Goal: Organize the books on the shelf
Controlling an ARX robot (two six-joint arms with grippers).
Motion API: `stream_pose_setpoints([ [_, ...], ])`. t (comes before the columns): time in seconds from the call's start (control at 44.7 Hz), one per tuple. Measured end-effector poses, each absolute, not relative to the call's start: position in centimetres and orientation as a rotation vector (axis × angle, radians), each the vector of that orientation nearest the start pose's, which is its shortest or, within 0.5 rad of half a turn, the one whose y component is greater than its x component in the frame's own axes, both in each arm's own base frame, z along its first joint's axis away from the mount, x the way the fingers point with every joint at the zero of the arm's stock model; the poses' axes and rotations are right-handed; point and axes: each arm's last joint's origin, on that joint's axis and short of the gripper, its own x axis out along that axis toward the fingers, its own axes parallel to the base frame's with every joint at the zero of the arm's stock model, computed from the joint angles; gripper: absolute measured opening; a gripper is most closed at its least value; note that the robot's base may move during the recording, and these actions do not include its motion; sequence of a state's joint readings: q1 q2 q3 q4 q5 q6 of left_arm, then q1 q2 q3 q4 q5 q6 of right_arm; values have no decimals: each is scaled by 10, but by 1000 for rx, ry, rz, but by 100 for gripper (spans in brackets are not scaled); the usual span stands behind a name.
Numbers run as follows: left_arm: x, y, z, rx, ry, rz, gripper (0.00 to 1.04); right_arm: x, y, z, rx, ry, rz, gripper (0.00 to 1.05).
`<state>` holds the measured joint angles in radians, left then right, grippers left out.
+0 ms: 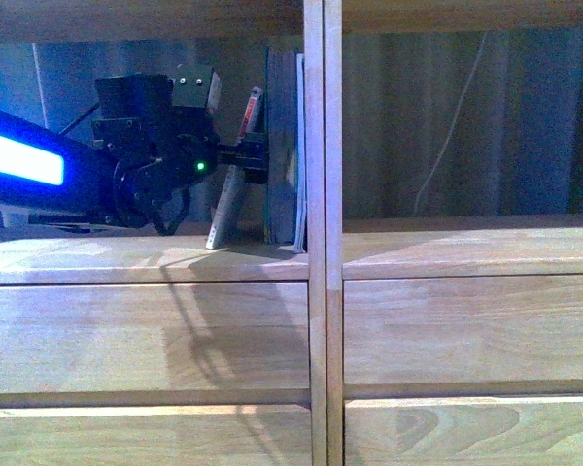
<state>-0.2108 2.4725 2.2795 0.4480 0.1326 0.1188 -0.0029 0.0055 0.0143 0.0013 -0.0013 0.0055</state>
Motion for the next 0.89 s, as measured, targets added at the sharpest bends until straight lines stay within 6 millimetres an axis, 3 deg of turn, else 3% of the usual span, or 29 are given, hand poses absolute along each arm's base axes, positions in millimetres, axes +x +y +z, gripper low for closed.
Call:
stream_pose_setpoints([
  [0.179,541,-118,306,89,-255,-309,97,97,0,168,6,-10,-1,3],
  [0.313,515,-112,316,30,-248,-293,97,97,0,168,6,-10,-1,3],
  [0.47,474,-103,326,-74,-222,-277,97,97,0,168,6,-10,-1,3],
  [0.604,426,-91,330,-154,-170,-253,97,97,0,168,6,-10,-1,3],
  [0.895,349,-81,331,-183,-131,-250,97,97,0,168,6,-10,-1,3],
])
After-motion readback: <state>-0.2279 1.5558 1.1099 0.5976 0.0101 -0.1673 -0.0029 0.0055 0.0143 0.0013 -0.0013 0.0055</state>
